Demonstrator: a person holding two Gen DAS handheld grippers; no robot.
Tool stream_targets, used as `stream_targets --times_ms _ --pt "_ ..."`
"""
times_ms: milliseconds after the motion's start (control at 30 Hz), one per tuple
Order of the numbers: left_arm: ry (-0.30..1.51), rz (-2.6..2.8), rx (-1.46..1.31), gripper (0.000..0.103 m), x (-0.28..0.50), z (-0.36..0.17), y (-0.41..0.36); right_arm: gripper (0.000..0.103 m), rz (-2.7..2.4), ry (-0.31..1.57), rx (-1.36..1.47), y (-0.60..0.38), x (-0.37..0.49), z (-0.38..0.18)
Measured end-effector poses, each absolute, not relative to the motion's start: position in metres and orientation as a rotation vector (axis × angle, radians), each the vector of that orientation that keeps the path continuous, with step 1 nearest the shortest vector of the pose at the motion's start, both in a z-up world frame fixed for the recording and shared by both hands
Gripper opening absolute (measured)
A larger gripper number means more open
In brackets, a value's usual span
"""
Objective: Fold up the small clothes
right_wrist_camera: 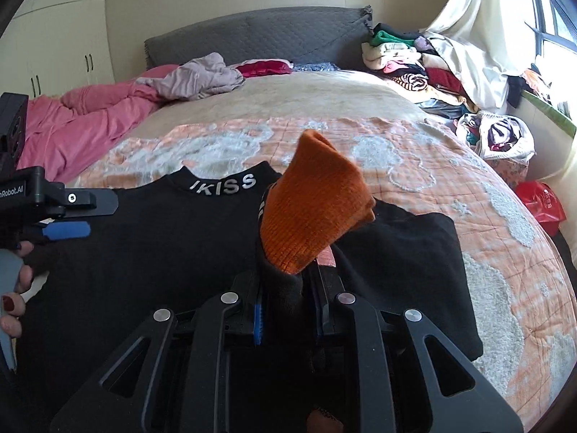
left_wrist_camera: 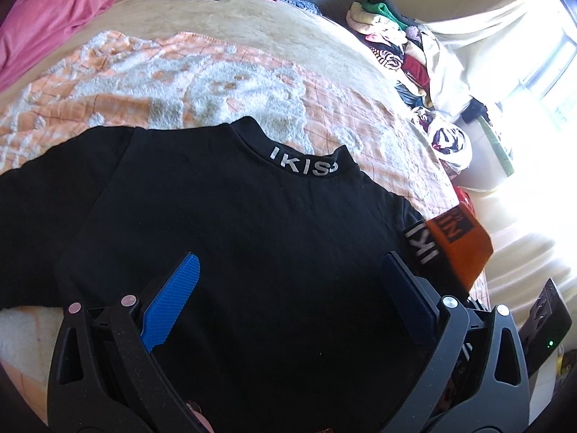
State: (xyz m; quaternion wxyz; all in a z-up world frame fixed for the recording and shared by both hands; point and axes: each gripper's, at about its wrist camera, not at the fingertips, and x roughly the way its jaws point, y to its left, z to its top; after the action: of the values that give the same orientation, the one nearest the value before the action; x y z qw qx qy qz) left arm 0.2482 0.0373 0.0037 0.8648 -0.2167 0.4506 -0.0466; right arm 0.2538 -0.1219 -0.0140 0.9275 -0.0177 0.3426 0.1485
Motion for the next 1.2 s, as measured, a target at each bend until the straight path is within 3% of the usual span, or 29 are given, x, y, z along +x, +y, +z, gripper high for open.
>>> stream_targets --times_ms 167,333,567,933,1000,1067,1200 --pt "0.965 -0.142 -0.48 0.09 0.249 -0.005 0.029 0.023 0.349 0.738 -0.006 -0.122 0.255 -0.016" --pt "1.017 -0.201 -0.517 0.084 0.252 -0.017 0.017 0.044 0.436 0.746 0.064 -0.123 0.251 -0.008" --pt "1.055 -0.258 -0.534 0.069 0.253 -0.025 -0.002 0.045 0.468 0.715 0.156 -0.142 0.245 0.005" --pt "1.128 -0.281 -0.525 0.065 0.262 -0.046 -0.04 0.048 0.347 0.7 0.24 -0.187 0.244 0.015" --pt "1.132 -0.236 -0.473 0.044 0.262 -0.05 -0.047 0.048 0.321 0.7 0.255 -0.195 0.243 0.015" --pt "1.126 -0.212 -0.438 0.03 0.264 -0.051 -0.053 0.048 0.288 0.703 0.266 -0.204 0.244 0.015" --pt "1.105 -0.236 -0.428 0.011 0.265 -0.05 -0.057 0.048 0.23 0.712 0.273 -0.217 0.243 0.013"
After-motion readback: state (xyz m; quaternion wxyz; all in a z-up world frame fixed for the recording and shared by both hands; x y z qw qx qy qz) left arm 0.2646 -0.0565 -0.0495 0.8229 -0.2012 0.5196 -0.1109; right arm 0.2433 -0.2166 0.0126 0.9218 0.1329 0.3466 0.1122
